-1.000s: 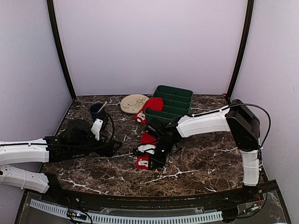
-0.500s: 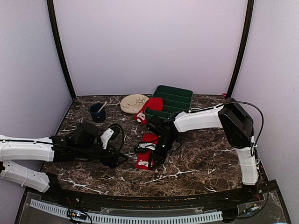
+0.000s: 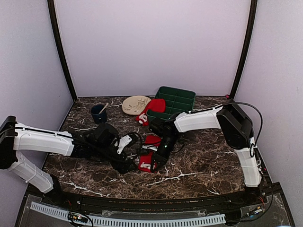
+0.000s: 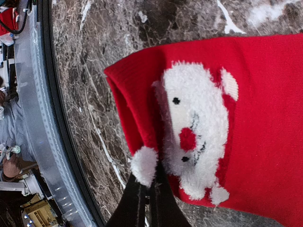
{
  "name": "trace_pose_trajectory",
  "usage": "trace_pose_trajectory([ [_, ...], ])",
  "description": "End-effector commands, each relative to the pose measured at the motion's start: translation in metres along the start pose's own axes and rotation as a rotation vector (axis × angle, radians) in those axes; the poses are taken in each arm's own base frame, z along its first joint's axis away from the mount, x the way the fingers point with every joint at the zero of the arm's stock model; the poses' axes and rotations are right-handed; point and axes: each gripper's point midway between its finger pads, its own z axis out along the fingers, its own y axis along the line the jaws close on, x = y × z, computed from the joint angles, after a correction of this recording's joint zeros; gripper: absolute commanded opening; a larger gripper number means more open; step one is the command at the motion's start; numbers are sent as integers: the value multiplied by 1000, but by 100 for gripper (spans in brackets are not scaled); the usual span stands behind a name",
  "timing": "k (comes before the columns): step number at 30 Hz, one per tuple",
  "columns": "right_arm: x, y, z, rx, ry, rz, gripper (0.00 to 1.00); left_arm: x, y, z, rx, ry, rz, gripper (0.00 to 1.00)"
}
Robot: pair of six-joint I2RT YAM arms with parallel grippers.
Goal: Roll the socks
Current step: Roll the sock at the center of the board.
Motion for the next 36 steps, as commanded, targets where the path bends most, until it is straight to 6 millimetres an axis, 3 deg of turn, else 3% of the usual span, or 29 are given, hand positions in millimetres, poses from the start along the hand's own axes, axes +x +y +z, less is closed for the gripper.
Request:
trace_pose_trajectory([
  [1,-4,5,-3,-55,-9,15,0,-2,-7,3,35,21,99,90],
  [7,-6,7,-2,-81,-8,23,0,-3,-11,16,71,43,157,79],
  [17,-4,6,2,-108,5,34,0,-7,-24,28,157,37,231,70],
  [24,-6,5,1,-117,-2,40,0,-5,-31,31,206,64,269,53],
  [36,-6,8,-1,-134,-4,45,0,12,-28,40,211,141,306,48],
])
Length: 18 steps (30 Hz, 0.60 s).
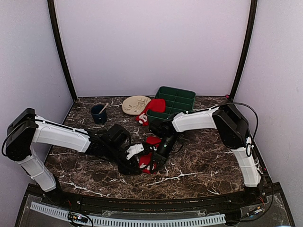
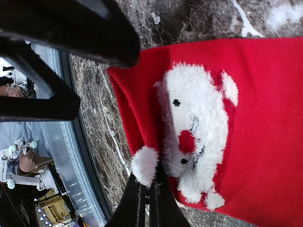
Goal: Roll the socks
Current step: Roll the sock at the center of the board.
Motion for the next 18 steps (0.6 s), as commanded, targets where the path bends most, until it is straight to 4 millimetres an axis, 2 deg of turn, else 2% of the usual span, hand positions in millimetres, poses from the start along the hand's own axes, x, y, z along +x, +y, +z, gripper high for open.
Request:
trace_pose_trajectory([
  [1,-4,2,-3,-31,-11,-6,0,1,-2,3,13,27,27,47],
  [5,-5,3,-3,-38,-10,-7,0,1,1,8,3,40,33,45],
  [12,-4,2,-1,-47,-8,-4,0,-4,6,15,-7,39,39,34],
  [18,-2,-1,0,-48,-4,6,0,-5,3,14,6,32,36,28],
])
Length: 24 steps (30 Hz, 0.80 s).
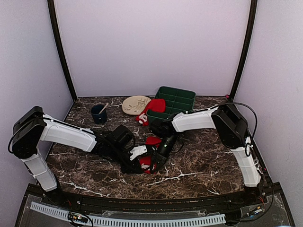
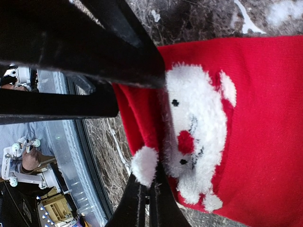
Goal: Roll the socks
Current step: Roll the sock at the center of the board.
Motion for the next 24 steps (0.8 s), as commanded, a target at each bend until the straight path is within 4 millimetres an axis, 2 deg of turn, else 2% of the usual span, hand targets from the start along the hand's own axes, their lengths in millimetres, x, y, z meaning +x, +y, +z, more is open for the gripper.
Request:
trace_pose_trajectory([
  [1,-4,-1,-2,-25,-9,2,0,-8,-4,-4,13,-13,16,27],
  [13,-5,-1,-2,-32,-11,9,0,1,-8,3,47,16,4,2],
  [24,-1,-5,-7,-21,-50,29,5,10,-11,12,82,55,-19,0],
])
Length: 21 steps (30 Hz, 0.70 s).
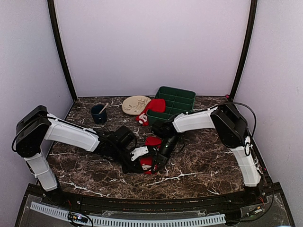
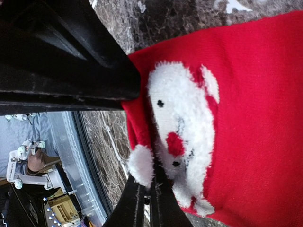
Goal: Roll the socks
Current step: Roll the sock at the center of the board.
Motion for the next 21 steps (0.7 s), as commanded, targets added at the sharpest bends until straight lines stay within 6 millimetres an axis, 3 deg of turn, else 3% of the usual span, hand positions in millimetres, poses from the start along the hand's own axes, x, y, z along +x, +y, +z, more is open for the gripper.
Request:
trace_pose_trajectory([
  [1,-6,2,-9,-6,-64,2,6,8,-8,5,46,44,-11,0],
  [5,-9,3,-15,-14,-101,1,22,9,-9,6,58,49,-18,0],
  [21,-10,-2,-32,26,-218,7,24,1,-6,-1,141,43,-85,0],
])
